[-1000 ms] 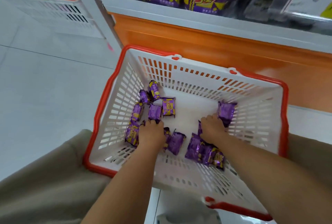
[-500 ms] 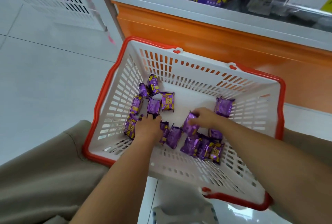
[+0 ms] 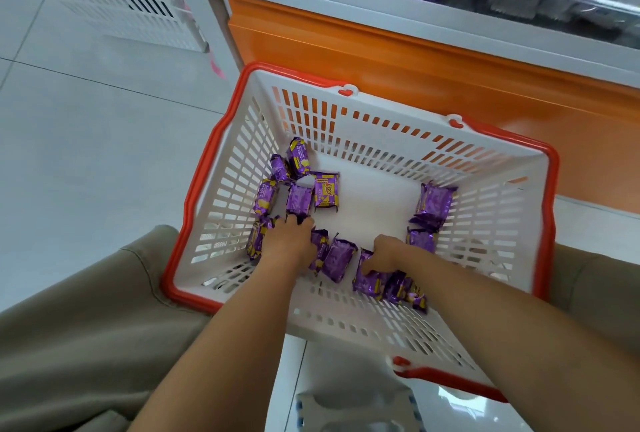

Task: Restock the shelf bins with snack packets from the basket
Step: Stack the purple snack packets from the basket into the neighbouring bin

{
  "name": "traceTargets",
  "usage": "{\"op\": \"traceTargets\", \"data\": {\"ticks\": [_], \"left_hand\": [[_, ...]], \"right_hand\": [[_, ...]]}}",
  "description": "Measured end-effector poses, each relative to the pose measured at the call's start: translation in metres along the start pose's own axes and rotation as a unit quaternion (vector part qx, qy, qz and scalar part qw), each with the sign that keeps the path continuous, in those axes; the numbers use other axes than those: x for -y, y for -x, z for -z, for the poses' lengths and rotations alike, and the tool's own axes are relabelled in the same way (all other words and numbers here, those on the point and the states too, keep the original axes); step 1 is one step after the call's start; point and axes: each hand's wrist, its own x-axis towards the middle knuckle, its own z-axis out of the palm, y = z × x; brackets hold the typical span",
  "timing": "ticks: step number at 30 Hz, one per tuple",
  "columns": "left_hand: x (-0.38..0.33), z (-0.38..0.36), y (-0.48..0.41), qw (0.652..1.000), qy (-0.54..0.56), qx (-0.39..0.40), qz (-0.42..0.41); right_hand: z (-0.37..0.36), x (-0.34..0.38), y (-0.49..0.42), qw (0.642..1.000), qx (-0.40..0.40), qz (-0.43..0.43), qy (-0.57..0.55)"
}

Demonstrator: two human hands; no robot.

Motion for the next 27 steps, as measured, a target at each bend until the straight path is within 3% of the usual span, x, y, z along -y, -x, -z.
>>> {"op": "traceTargets", "data": {"ticks": [5, 10, 14, 19, 24, 27], "left_hand": [[0.002, 0.005, 0.003, 1.000, -0.001, 0.004, -0.025], [-0.010, 0.026, 0.020, 0.980, 0.018, -0.063, -0.190], [-0.025, 0.042, 0.041, 0.930, 0.037, -0.199, -0.306], [-0.037, 0.077, 0.078, 0.878, 0.092, -0.305, -0.358], [-0.039, 0.120, 0.125, 0.849, 0.073, -0.390, -0.349], [-0.039, 0.147, 0.151, 0.846, 0.158, -0.408, -0.303]], "right_hand": [[0.020, -0.003, 0.017, 0.987, -0.011, -0.011, -0.162], [0.048, 0.005, 0.044, 0.931, 0.078, -0.005, -0.356], [0.075, 0.011, 0.083, 0.920, 0.070, 0.019, -0.386], [0.101, 0.019, 0.138, 0.911, 0.072, 0.070, -0.400], [0.120, 0.026, 0.194, 0.922, 0.086, 0.137, -0.351], [0.137, 0.026, 0.226, 0.906, 0.085, 0.214, -0.354]]}}
